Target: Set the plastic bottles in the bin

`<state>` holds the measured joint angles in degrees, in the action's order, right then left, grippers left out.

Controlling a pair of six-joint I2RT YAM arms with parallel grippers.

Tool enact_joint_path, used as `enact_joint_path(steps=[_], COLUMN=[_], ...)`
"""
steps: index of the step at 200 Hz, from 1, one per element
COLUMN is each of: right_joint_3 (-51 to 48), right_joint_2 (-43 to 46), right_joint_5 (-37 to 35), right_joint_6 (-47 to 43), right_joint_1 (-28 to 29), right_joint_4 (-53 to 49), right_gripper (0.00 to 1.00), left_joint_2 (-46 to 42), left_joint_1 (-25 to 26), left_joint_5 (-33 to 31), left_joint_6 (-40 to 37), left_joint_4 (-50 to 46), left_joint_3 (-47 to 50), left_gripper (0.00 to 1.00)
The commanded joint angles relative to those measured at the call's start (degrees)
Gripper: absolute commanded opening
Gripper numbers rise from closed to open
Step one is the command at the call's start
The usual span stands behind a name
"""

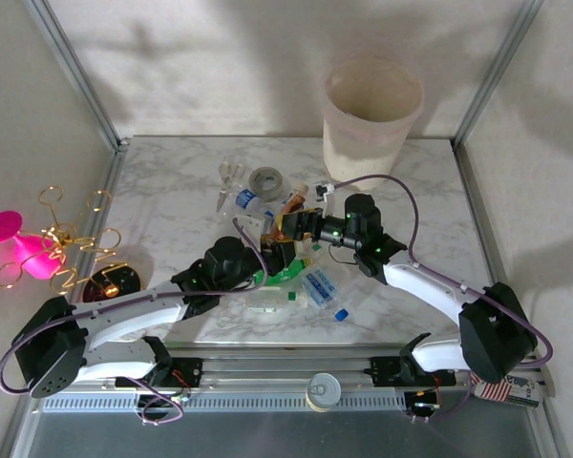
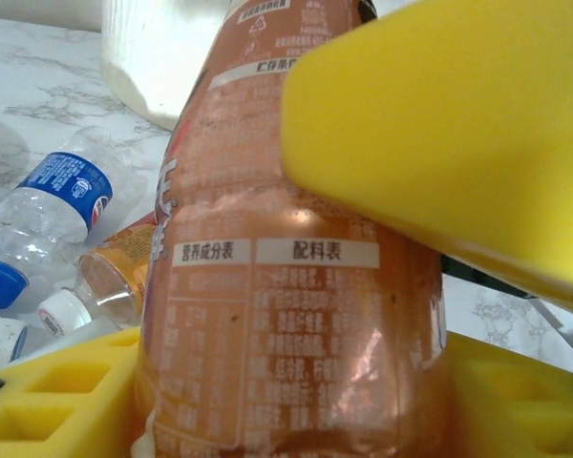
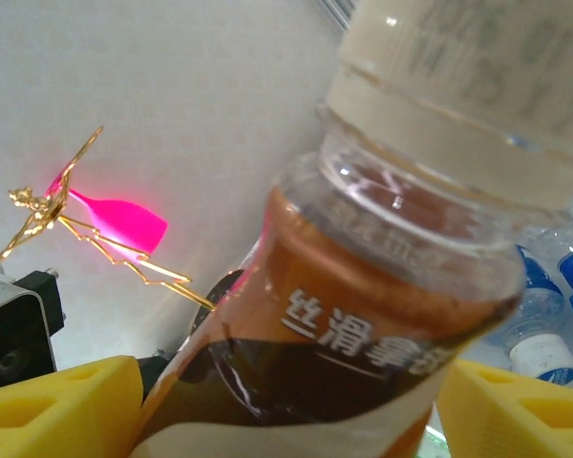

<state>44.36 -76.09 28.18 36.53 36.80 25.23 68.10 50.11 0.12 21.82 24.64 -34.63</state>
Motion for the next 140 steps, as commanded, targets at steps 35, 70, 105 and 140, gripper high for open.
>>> enact_joint_path(steps=[35,70,105,140], right_joint_3=[1.01,0.38,1.96,6.36], right_joint_2=[-0.71,0.57,0.54,-1.55], right_joint_5=[0.82,-1.5,-10.97,-22.37], right_joint_6=[0.25,-0.26,-5.03,-10.53], right_joint_1=[0.38,0.38,-0.15,-2.38], right_joint_4=[2.36,2.18,-6.23,-16.51], right_gripper=[0.56,0.52,0.51,0.5], left_joint_2=[0.51,0.11,-2.0,-6.45], left_joint_1=[1.39,1.57,1.57,1.3], left_joint_5=[-3.19,-6.1,-11.43,-22.07], left_joint_6=[-1.46,-0.64,1.62,6.38], left_joint_4=[3.13,3.21,5.9,8.26], left_joint_3=[-2.11,-1.71,1.27,5.99], left_gripper=[0.56,0.83,0.96,1.0])
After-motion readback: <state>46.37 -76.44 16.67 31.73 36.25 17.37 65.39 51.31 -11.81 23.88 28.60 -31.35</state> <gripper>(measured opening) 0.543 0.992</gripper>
